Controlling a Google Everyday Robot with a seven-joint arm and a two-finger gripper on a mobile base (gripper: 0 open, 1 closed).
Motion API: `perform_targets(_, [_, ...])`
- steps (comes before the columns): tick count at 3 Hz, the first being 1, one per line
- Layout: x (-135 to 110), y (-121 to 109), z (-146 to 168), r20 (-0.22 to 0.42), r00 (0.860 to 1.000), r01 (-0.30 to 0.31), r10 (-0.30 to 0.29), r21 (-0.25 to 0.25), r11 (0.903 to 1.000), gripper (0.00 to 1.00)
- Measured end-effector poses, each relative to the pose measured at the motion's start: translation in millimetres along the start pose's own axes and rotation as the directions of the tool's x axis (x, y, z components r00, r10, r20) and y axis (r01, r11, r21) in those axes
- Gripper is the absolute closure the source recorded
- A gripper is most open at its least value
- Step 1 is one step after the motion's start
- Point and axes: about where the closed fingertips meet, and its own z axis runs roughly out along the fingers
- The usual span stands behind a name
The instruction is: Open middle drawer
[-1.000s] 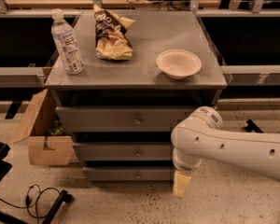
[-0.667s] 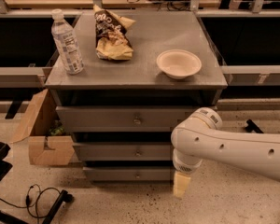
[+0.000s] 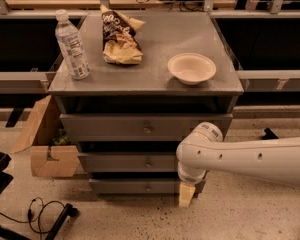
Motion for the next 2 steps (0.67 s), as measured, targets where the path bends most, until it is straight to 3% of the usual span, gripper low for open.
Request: perform_targets(2, [9,-59,87,-0.046,0.998,0.050,-0.048,0.055,0.9972,0.00])
